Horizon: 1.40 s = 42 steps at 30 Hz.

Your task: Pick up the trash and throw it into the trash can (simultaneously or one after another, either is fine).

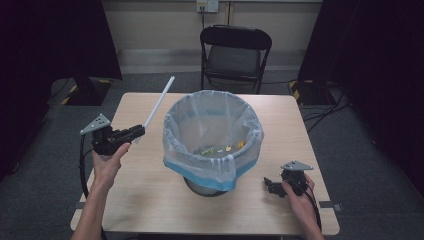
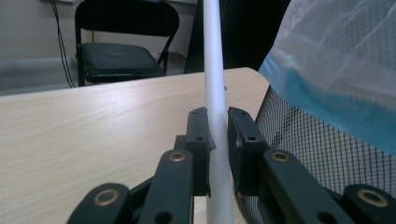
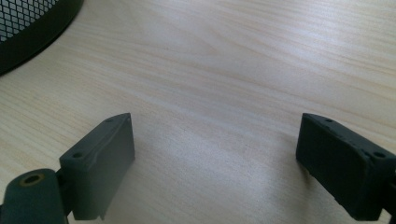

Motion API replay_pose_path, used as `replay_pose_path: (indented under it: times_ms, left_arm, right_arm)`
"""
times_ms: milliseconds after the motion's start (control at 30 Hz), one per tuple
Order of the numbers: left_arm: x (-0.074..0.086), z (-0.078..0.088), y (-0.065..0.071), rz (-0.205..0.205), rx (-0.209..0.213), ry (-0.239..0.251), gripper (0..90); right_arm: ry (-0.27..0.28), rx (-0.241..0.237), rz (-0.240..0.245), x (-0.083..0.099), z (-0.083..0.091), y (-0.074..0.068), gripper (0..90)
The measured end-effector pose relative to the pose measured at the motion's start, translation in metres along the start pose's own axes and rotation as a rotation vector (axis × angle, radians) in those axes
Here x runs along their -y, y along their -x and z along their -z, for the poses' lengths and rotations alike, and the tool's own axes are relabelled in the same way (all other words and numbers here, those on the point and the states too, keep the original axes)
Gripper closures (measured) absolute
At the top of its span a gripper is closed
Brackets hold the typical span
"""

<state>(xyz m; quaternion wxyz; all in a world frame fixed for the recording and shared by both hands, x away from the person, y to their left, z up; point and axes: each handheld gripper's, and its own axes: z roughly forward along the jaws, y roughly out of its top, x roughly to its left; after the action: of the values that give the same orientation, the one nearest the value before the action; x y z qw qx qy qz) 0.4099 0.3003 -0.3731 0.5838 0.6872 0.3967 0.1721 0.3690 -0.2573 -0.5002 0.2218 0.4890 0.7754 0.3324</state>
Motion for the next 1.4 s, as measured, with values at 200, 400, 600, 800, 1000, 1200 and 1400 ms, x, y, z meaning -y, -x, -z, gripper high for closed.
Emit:
replay_pose_path:
  times_ms: [200, 400, 600, 800, 1000, 1200, 1400]
  left_arm:
    - [-0.014, 0.004, 0.006, -0.038, 0.006, 0.018, 79.7]
    - [-0.027, 0.008, 0.010, -0.050, 0.021, 0.053, 79.7]
    - [-0.040, 0.012, 0.015, -0.071, 0.030, 0.082, 79.7]
    - [-0.049, 0.010, 0.021, -0.081, 0.045, 0.100, 79.7]
    - [-0.054, 0.008, 0.028, -0.085, 0.058, 0.104, 79.7]
    - [-0.069, 0.012, 0.036, -0.113, 0.071, 0.130, 79.7]
    - [-0.085, 0.011, 0.046, -0.139, 0.091, 0.157, 79.7]
  right_arm:
    - [0.000, 0.000, 0.000, 0.000, 0.000, 0.000, 10.7]
    - [0.000, 0.000, 0.000, 0.000, 0.000, 0.000, 10.7]
    - [0.000, 0.000, 0.000, 0.000, 0.000, 0.000, 10.7]
    - [0.000, 0.000, 0.000, 0.000, 0.000, 0.000, 10.7]
    - [0.000, 0.000, 0.000, 0.000, 0.000, 0.000, 10.7]
    - [0.000, 0.000, 0.001, 0.000, 0.000, 0.000, 10.7]
    - [0.000, 0.000, 0.002, 0.000, 0.000, 0.000, 10.7]
